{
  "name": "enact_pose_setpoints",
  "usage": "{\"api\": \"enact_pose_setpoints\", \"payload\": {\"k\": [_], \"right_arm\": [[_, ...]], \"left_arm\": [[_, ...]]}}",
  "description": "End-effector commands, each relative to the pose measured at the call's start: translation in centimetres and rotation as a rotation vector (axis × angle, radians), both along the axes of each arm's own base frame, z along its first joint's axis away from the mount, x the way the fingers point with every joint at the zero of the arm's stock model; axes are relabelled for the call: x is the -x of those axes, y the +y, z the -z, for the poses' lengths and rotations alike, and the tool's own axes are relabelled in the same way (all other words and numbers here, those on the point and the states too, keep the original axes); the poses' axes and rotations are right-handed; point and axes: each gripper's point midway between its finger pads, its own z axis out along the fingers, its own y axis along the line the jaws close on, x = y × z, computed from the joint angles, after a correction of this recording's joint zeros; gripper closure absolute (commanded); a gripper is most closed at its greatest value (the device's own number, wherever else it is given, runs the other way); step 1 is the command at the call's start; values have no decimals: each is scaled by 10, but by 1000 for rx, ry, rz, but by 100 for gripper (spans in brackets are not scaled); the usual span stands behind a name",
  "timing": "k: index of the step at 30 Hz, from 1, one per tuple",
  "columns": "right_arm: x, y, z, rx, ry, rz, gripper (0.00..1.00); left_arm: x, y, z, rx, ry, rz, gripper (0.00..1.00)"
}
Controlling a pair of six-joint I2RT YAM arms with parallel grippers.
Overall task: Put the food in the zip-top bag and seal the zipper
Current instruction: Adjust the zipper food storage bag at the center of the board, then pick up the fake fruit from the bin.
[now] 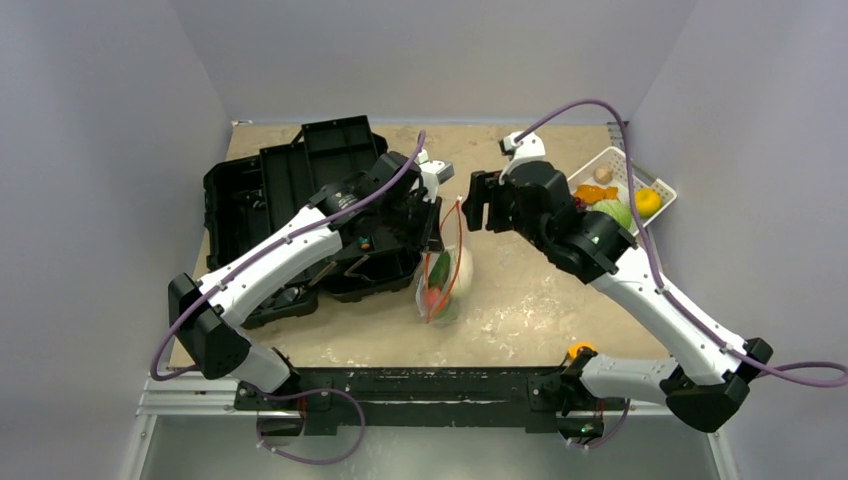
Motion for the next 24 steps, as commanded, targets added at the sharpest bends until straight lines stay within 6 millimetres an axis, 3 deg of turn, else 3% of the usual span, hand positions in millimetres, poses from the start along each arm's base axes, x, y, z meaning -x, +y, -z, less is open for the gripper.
{"api": "enact_pose_setpoints", "payload": {"k": [1,5,8,10,15,18,24], "right_arm": [[-17,-56,-58,136,-181,203,31],[-27,-91,-85,136,-315,374,9],[-48,-115,-79,75,-344,472,3],[-65,-133,-62,55,-310,550,1],[-103,-177,2,-30,-116,719,1],[-116,-193,42,-110,0,753,1],[-125,-241,100,-145,77,891,2]], "left_arm": [[-5,-4,-15,33,-45,1,100],[-5,-5,-14,34,-38,3,100],[-4,-6,-14,40,-37,8,100],[-5,-6,-13,35,-38,4,100],[-7,-6,-10,24,-40,-2,100],[-8,-6,-5,15,-32,-5,100],[-6,-9,-7,30,-16,7,100]]}}
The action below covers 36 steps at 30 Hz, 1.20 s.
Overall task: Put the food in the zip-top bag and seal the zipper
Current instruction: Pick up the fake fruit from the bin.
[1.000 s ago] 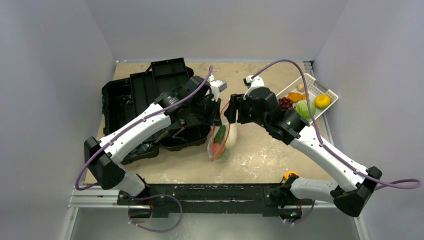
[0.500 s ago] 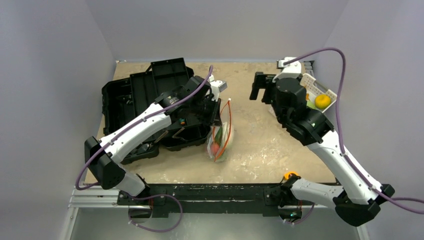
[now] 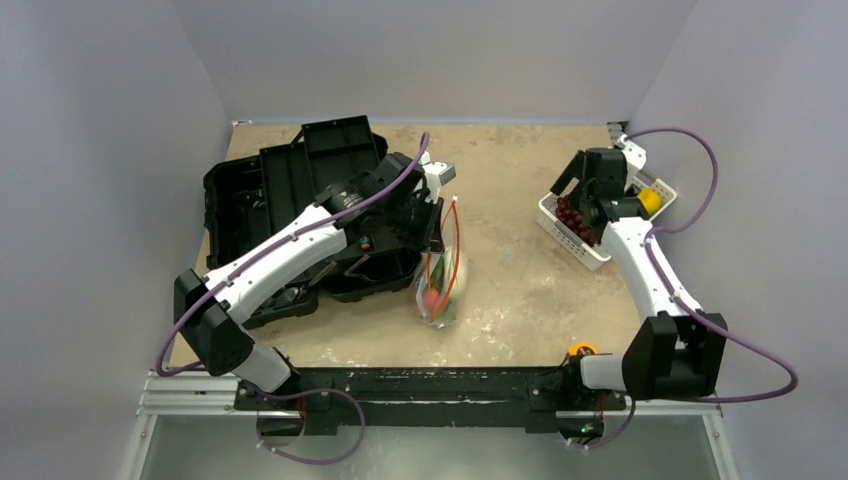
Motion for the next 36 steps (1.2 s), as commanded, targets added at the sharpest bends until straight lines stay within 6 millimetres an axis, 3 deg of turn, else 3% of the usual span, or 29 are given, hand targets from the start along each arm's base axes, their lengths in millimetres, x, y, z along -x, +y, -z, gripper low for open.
{"api": "enact_pose_setpoints", "payload": {"k": [1,4,15,27,32,36], "right_arm": [[-15,-15,11,-108,-80,74,2],[-20,-31,41,-97,-6,116,3],[-25,-29,112,-137,172,97,1],[-37,-39,147,-68,292,67,1],[-36,-31,171,-96,375,23,11],[-39,-27,163,-98,353,-21,31]], "left_arm": [[-2,-8,-16,52,-25,15,100],[-1,-8,-17,57,-26,17,100],[-1,-9,-16,55,-24,21,100],[-1,-12,-9,51,0,25,100],[-1,-12,-10,52,2,26,100],[1,-14,-9,60,13,34,100]]}}
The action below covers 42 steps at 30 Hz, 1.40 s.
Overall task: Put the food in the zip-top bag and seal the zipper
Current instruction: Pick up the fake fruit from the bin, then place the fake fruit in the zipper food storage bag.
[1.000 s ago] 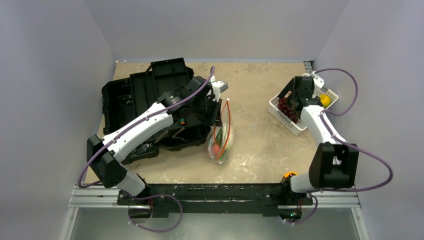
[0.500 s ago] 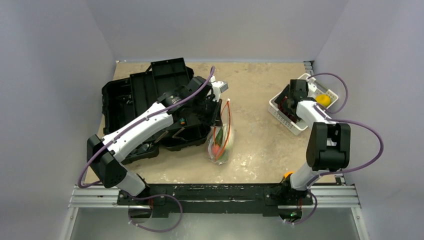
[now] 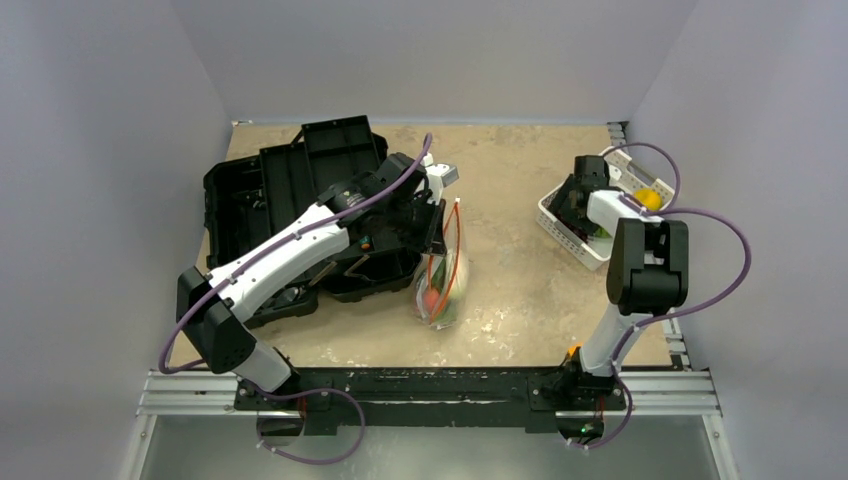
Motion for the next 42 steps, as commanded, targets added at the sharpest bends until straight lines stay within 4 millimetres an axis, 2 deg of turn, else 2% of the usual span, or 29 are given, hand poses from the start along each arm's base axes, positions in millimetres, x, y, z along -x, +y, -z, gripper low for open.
{"api": "enact_pose_setpoints", "payload": {"k": [1,4,6,8,9,10,17,19,24,28,29,30,33,36,40,42], "right_arm": [[-3,9,-10,-32,-9,-65,35],[-3,6,-32,-4,-68,-76,51],[-3,10,-45,-11,-119,-94,66],[-3,13,-59,-16,-164,-108,88],[-3,13,-67,-12,-182,-109,96],[-1,10,-74,2,-198,-104,100],[14,7,-146,61,-408,-112,100],[16,16,-168,49,-478,-168,100],[24,76,-219,-103,-660,-479,100],[44,139,-249,-274,-725,-745,100],[56,171,-257,-337,-746,-844,100],[66,193,-265,-388,-766,-915,100],[98,242,-294,-507,-834,-1078,100],[128,263,-328,-585,-906,-1165,100],[150,258,-364,-569,-970,-1178,100],[161,258,-372,-583,-979,-1197,100]], "left_arm": [[-2,-9,-13,51,-11,11,100],[-2,-10,-12,50,-9,13,100],[-1,-10,-13,53,-9,15,100],[-2,-9,-13,52,-9,13,100],[-2,-10,-12,50,-9,12,100],[-1,-10,-12,51,-4,15,100],[-2,-11,-10,47,-1,13,100],[-1,-12,-10,51,3,18,100],[-1,-12,-8,48,8,18,100],[-2,-12,-9,47,6,18,100],[-2,-12,-8,47,5,18,100],[-2,-12,-8,46,6,18,100],[-3,-12,-6,42,7,15,100],[-3,-12,-7,41,6,15,100],[-2,-11,-10,49,-6,14,100],[-3,-9,-13,50,-17,10,100]]}}
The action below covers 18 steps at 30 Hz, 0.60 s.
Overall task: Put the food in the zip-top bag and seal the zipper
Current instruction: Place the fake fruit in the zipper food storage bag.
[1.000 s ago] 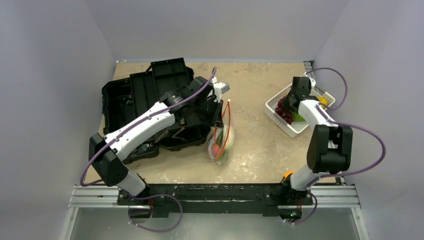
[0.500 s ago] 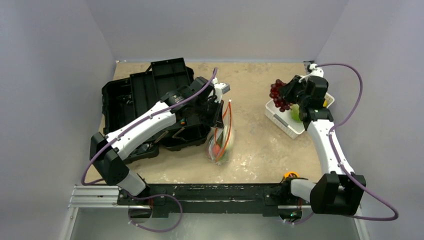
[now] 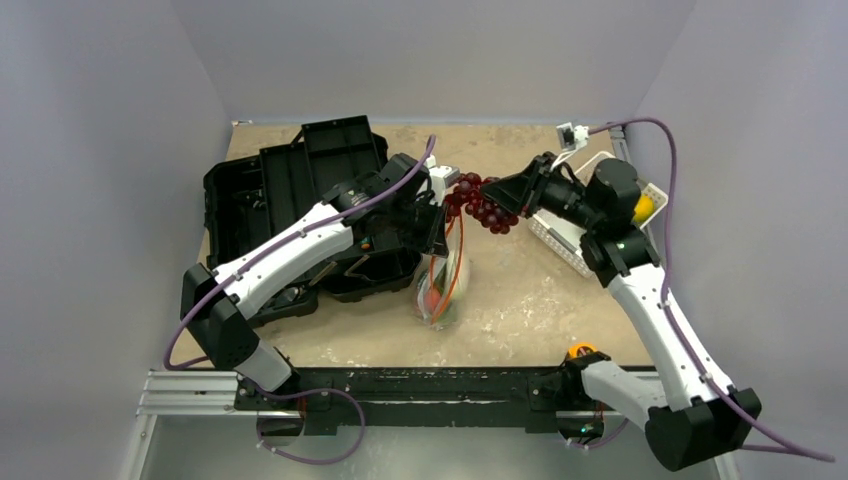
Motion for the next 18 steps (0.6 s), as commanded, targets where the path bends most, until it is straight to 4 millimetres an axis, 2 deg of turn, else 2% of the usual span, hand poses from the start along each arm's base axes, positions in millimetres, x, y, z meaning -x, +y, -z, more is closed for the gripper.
{"api": "enact_pose_setpoints", "payload": {"k": [1,7,13,15,18], "right_arm": [[35,1,-70,-88,-156,-84,100],[83,14,-70,-215,-238,-274,100],[82,11,-66,-160,-234,-237,100],[93,9,-73,-196,-266,-253,100],[119,11,-82,-338,-299,-332,100]], "left_arm": [[-4,-5,-21,55,-46,-6,100],[-3,-5,-24,64,-51,-5,100],[-3,-4,-25,69,-59,-7,100],[-3,-5,-25,72,-58,-5,100],[-1,-6,-29,87,-58,5,100]]}}
